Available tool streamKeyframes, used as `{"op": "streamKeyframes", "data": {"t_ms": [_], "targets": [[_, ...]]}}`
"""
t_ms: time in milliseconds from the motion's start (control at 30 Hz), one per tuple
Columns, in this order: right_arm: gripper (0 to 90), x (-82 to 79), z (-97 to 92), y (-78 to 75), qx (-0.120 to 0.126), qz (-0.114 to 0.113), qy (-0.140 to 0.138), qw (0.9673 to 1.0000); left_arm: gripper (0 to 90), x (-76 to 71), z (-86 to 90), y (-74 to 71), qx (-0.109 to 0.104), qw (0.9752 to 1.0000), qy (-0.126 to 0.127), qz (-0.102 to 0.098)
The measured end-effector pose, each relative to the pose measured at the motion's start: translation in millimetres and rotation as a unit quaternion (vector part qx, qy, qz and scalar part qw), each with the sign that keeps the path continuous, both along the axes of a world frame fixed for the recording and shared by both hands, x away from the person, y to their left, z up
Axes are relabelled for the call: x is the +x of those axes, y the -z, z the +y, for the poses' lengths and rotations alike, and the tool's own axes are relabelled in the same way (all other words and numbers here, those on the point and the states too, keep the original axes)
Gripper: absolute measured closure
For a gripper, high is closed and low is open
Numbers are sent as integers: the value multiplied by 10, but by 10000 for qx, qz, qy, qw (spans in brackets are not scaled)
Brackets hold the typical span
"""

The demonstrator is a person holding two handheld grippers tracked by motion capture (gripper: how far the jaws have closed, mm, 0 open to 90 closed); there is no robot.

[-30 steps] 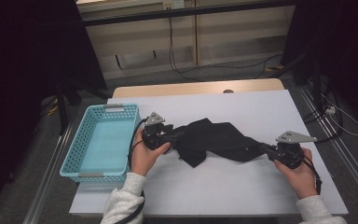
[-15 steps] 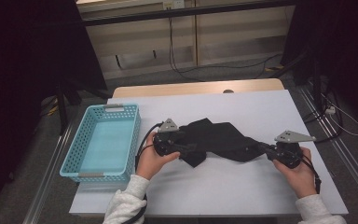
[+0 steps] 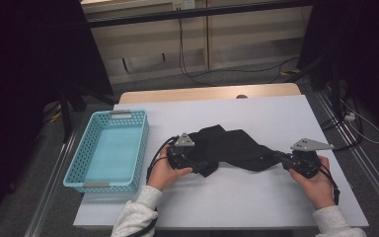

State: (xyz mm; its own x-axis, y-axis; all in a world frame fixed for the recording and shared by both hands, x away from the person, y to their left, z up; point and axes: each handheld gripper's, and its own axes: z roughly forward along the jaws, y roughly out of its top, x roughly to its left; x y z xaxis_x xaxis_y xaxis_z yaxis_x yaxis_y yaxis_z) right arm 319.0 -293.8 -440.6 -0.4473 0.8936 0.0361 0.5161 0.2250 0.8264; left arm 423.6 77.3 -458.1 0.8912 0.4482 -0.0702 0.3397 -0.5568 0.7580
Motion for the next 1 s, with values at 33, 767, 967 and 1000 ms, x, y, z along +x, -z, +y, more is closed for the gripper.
{"op": "streamKeyframes", "data": {"t_ms": [33, 767, 967, 1000], "targets": [[865, 1, 1, 1, -1, -4, 0, 10000, 196, 4, 6, 16, 30, 10000, 2, -60], [864, -4, 9, -1, -32, -16, 8, 10000, 480, -2, 43, -7, 235, 9992, -187, -269], [862, -9, -3, -9, -5, -40, 32, 10000, 558, 21, 126, -154, -117, 9990, -338, -257], [862, -9, -3, -9, -5, -40, 32, 10000, 557, 21, 126, -154, -117, 9990, -338, -257]]}}
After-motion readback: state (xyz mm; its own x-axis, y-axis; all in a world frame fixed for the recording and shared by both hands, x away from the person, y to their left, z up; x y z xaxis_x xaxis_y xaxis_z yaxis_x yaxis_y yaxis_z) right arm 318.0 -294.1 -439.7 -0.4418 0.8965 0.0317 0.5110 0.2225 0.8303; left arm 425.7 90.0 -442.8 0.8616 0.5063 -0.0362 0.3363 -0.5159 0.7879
